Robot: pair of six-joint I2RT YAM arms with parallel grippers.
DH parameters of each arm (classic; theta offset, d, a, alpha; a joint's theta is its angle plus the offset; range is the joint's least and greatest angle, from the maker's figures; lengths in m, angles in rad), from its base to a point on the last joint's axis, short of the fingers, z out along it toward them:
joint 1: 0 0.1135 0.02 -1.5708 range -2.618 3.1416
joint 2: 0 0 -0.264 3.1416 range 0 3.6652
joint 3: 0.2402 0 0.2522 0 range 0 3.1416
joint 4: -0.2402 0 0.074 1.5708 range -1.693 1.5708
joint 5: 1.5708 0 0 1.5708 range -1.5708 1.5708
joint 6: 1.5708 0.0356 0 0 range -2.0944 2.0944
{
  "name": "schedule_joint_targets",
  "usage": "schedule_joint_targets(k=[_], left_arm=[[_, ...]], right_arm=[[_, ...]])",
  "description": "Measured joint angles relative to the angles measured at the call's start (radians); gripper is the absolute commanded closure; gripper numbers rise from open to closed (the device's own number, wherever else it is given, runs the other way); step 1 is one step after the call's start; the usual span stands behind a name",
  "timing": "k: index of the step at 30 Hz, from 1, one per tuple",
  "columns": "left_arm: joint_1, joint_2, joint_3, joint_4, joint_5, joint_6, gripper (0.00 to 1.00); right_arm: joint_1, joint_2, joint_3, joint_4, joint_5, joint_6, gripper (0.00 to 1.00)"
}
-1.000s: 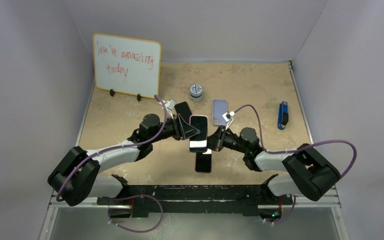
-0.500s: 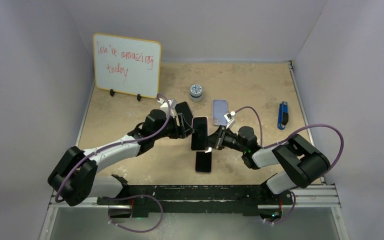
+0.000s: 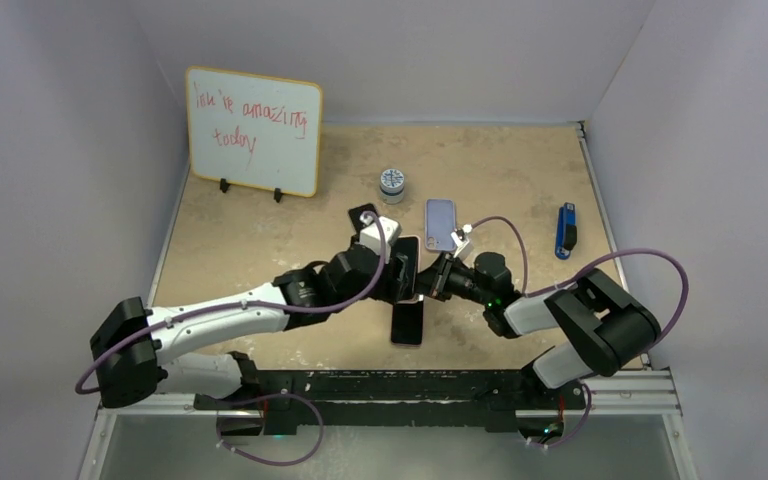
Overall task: Take the phone out of the phone case
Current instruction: Remove the phone case from the phone.
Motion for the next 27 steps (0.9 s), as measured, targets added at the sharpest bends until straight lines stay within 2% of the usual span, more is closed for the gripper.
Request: schedule_joint_targets(k=[4,11,17,27], left_arm=[[-0.117,0.042,0.061,-0.056,-0.141,0.04,0.34],[-0.241,0.196,0.173,-0.14,-0.311,0.071,0.34],[-0.287,0.32,0.256,-0.229,-0.429,0.071,0.35],[-0.322,0.462,0.365,-0.325,-0.598,0.07,0.49]], right_arm=[[-0.002,-0.022,0.0,-0.045,0.009,0.002,1.0],[-0.002,-0.076,0.0,-0.099,0.025,0.002,1.0],[-0.002,-0.117,0.0,-0.142,0.027,0.001,1.0],[-0.003,-0.18,0.0,-0.2,0.033,-0.003,1.0]])
